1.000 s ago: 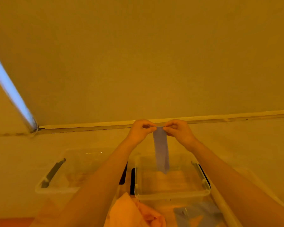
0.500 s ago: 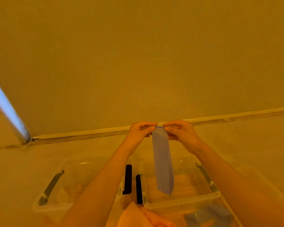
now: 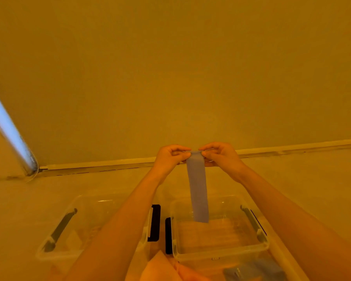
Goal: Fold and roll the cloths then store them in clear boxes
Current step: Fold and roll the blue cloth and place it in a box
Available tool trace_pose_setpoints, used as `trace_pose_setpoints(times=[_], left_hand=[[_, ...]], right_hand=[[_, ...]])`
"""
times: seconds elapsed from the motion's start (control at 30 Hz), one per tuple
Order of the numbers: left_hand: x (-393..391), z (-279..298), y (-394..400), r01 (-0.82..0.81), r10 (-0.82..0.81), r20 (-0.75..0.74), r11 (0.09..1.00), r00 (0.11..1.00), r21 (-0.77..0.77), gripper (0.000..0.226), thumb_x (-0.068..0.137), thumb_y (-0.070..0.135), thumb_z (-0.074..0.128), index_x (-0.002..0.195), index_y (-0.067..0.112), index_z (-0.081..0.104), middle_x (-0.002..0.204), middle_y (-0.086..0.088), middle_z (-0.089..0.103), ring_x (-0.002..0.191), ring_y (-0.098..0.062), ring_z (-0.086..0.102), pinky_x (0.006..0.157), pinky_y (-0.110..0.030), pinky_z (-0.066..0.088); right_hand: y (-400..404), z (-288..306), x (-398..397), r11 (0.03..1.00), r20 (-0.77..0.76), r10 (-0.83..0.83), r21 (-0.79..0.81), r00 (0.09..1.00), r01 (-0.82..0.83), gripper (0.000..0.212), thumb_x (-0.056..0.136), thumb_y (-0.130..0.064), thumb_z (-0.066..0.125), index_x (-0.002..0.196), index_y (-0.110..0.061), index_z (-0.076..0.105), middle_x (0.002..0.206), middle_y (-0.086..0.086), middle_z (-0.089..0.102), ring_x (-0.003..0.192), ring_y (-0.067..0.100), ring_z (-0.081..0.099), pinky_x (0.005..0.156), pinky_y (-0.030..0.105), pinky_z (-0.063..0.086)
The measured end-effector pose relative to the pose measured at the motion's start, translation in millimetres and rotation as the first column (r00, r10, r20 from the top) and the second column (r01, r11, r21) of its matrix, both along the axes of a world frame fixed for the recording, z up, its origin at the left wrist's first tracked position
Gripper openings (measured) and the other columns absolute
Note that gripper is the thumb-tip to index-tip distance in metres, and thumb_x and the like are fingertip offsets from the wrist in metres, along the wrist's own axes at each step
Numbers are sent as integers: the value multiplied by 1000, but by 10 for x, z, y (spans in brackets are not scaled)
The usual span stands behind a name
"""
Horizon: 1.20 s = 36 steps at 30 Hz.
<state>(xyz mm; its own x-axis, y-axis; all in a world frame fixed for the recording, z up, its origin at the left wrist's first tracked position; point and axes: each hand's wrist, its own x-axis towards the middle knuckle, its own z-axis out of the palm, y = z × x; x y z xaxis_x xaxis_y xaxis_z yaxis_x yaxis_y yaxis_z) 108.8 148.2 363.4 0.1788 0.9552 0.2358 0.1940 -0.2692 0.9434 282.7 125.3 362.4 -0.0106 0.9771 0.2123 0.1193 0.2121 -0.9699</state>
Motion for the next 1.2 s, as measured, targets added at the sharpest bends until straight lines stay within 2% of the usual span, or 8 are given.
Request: trace_pose_setpoints(times=[0.1,0.27,0.37,0.47,0.6,0.9,1.03,1.2], left_hand=[[10,36,4,-16,17,-33,999,999,39,14,83,4,66,97,1,67,76,-1,65,58,0,60,49,-8,42],[-4,36,37,-8,15,-74,995,997,98,5,85,3,65,89,7,64,72,-1,64,53,4,59,54,-11,48],[-24,12,50,4,6,-101,995,995,100,4,88,5,61,91,7,61,68,-3,63,51,3,59,54,-12,49],[-57,-6,63,20,-11,-81,995,997,103,6,89,4,60,93,7,61,66,-4,63,50,2,58,54,-14,48],[-95,-1,45,14,-14,-9,997,1000,70,12,89,7,60,97,11,68,78,3,66,59,2,60,52,-10,43],[-178,-22,66,97,-84,190,993,978,-62,24,86,-4,55,82,12,72,83,-11,65,84,-29,54,71,-38,42],[-225,-49,108,97,-81,183,992,980,-79,28,85,-6,53,79,12,73,86,-14,66,87,-31,53,75,-42,41],[-252,-52,116,55,-47,119,997,992,-62,15,86,9,64,82,19,74,90,-10,70,88,-27,58,80,-42,46]], right_hand=[[34,19,7,1000,48,-7,20,999,6,12,89,-2,58,96,-10,63,85,5,68,71,9,67,62,20,56],[44,34,-11,999,107,-30,42,994,25,13,90,-7,58,90,-18,64,81,0,69,68,8,64,48,15,46],[55,19,-46,1000,43,1,26,999,-3,14,89,-5,58,89,-17,64,81,4,68,64,8,65,44,17,46],[55,-7,-77,999,-75,48,6,996,-48,16,88,1,57,88,-13,64,76,9,64,61,9,64,51,20,54],[49,-18,-118,999,-159,51,-7,986,-53,15,88,3,57,89,-10,64,85,12,65,77,17,67,61,21,58],[62,9,-217,993,-277,103,-20,955,-113,17,88,4,55,87,-8,66,80,6,68,72,11,68,60,19,56],[80,-10,-257,997,-174,55,-35,983,-62,18,89,1,56,86,-12,67,79,3,68,70,10,65,56,19,53],[94,1,-301,999,-101,1,-43,995,-6,19,88,3,55,85,-10,67,81,4,67,67,8,62,55,17,51]])
